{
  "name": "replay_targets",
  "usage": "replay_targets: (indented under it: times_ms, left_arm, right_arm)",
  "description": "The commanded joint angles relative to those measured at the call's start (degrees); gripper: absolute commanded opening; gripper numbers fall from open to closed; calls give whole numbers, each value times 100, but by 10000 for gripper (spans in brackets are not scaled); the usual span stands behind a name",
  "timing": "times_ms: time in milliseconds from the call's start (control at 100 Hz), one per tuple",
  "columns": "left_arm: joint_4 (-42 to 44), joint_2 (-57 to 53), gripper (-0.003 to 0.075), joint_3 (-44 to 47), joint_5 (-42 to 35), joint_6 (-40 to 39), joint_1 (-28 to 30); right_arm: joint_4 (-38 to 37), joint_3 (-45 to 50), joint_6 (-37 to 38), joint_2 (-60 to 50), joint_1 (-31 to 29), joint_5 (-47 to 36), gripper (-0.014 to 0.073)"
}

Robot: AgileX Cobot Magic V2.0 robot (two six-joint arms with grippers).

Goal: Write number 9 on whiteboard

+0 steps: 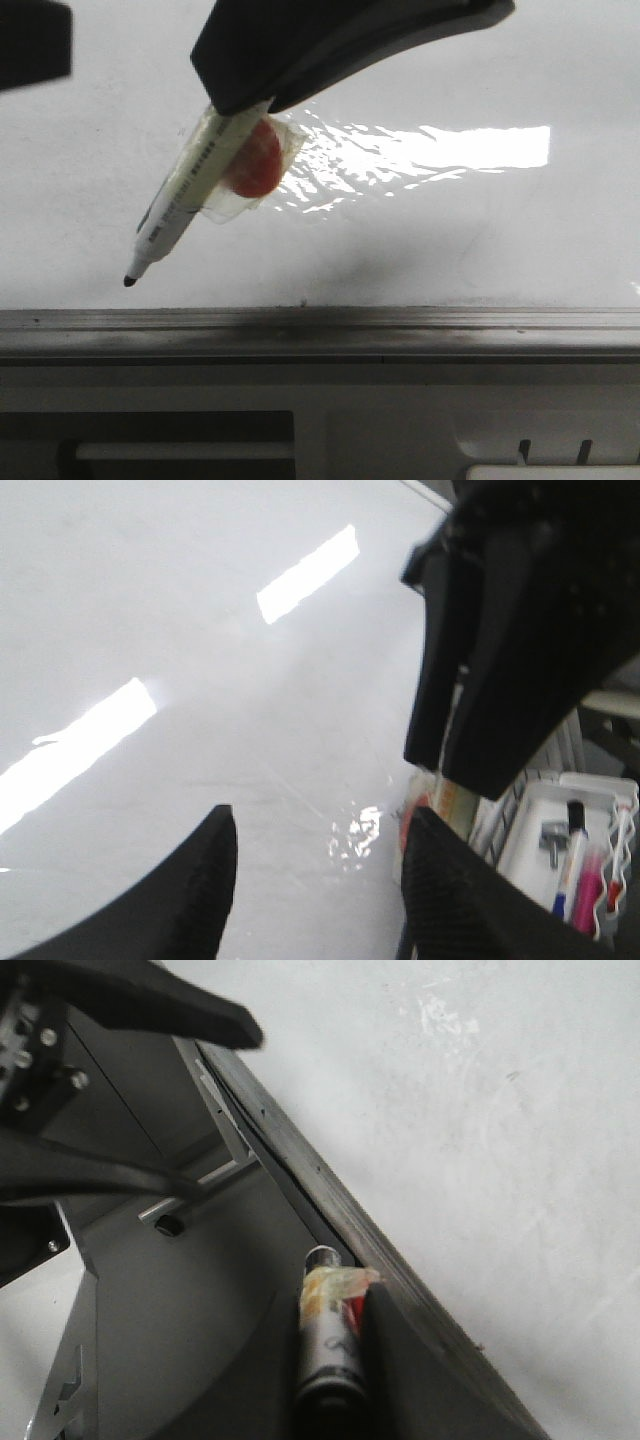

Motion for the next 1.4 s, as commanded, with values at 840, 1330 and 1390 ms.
replay_targets:
  times_ms: [840, 1330, 1390]
  left_arm:
    - [-1336, -832, 347, -153, -415, 34, 4]
    - [-1381, -832, 347, -153, -415, 34, 4]
    - [-1381, -832, 347, -153, -415, 34, 4]
  right_arm:
    - [49, -1315, 287, 141, -1644, -160, -57]
    - [164, -1375, 220, 710, -1536, 831, -59]
    - [70, -1375, 220, 611, -1536, 861, -58]
